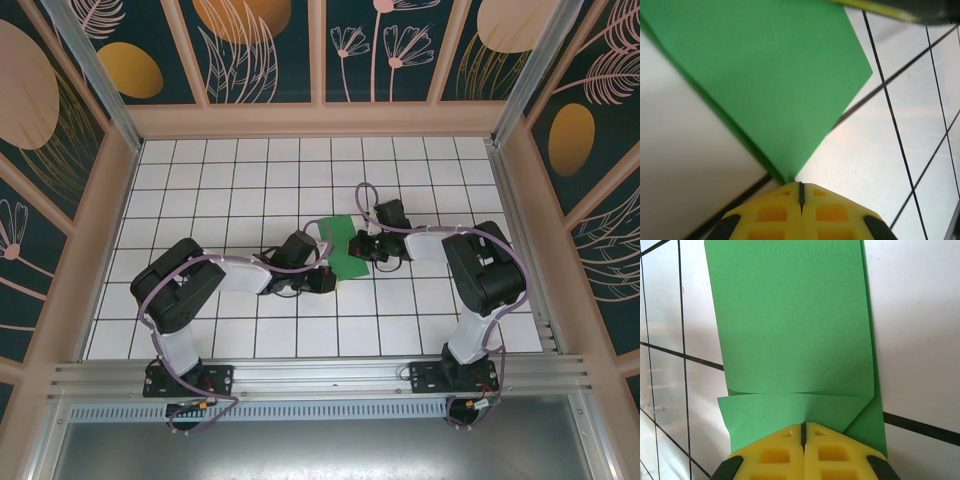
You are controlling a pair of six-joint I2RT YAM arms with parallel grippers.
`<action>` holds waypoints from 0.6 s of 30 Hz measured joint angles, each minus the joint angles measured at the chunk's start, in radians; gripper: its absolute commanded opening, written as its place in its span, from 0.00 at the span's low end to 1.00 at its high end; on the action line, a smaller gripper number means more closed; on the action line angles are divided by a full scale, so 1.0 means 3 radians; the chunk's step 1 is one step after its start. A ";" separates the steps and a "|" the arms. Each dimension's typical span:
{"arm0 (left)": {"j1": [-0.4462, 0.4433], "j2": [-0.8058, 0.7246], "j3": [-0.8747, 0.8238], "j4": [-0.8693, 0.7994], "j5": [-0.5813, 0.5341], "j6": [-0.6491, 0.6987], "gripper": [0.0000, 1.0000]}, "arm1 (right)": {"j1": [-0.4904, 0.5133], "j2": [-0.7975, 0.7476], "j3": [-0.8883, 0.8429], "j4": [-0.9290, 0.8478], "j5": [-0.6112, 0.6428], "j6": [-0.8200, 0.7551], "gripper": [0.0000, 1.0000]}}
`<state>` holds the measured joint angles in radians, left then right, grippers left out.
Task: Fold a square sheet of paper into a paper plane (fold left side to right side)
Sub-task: Fold the triangle a second time at the center of the table.
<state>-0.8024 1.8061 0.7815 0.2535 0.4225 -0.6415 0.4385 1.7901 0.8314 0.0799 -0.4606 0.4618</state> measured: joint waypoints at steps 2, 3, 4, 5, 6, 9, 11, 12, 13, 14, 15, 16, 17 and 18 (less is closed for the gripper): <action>0.0001 -0.0080 -0.0005 -0.0076 0.0025 0.0000 0.03 | 0.0000 0.0000 0.0000 -0.0004 0.0000 -0.0014 0.00; 0.0006 -0.0121 0.0001 -0.0102 0.0028 0.0001 0.03 | 0.0000 0.0000 0.0000 -0.0004 0.0000 -0.0015 0.00; 0.0015 -0.0158 0.0025 -0.0144 0.0027 0.0003 0.03 | 0.0000 0.0000 0.0001 -0.0004 0.0000 -0.0019 0.00; 0.0029 -0.0177 0.0071 -0.0183 0.0025 0.0006 0.03 | 0.0000 0.0000 0.0001 -0.0005 0.0000 -0.0025 0.00; 0.0042 -0.0181 0.0130 -0.0211 0.0024 0.0017 0.03 | 0.0000 0.0001 0.0001 -0.0005 0.0000 -0.0028 0.00; 0.0079 -0.0142 0.0341 -0.0272 0.0006 0.0053 0.03 | 0.0000 0.0003 0.0006 -0.0009 0.0000 -0.0034 0.00; 0.0090 -0.0043 0.0500 -0.0285 -0.0022 0.0080 0.03 | 0.0000 0.0003 0.0006 -0.0009 -0.0001 -0.0036 0.00; 0.0092 0.0000 0.0546 -0.0285 -0.0032 0.0093 0.03 | 0.0000 0.0003 0.0006 -0.0010 0.0000 -0.0037 0.00; 0.0092 0.0057 0.0582 -0.0285 -0.0046 0.0103 0.03 | 0.0000 0.0003 0.0006 -0.0010 0.0000 -0.0037 0.00; 0.0092 0.0111 0.0599 -0.0286 -0.0064 0.0111 0.03 | 0.0000 0.0003 0.0006 -0.0010 0.0000 -0.0037 0.00; 0.0092 0.0156 0.0600 -0.0292 -0.0083 0.0117 0.04 | 0.0000 0.0003 0.0006 -0.0010 0.0000 -0.0037 0.00; 0.0092 0.0201 0.0600 -0.0323 -0.0108 0.0121 0.04 | 0.0001 0.0003 0.0006 -0.0010 0.0000 -0.0037 0.00; 0.0092 0.0244 0.0599 -0.0356 -0.0130 0.0128 0.04 | 0.0001 0.0003 0.0006 -0.0010 0.0000 -0.0037 0.00; 0.0092 0.0275 0.0599 -0.0371 -0.0136 0.0130 0.04 | 0.0003 0.0003 0.0006 -0.0010 0.0000 -0.0037 0.00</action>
<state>-0.7750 1.8885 0.9611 0.1421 0.3817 -0.6025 0.4393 1.7908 0.8333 0.0769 -0.4606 0.4507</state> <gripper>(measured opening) 0.069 0.063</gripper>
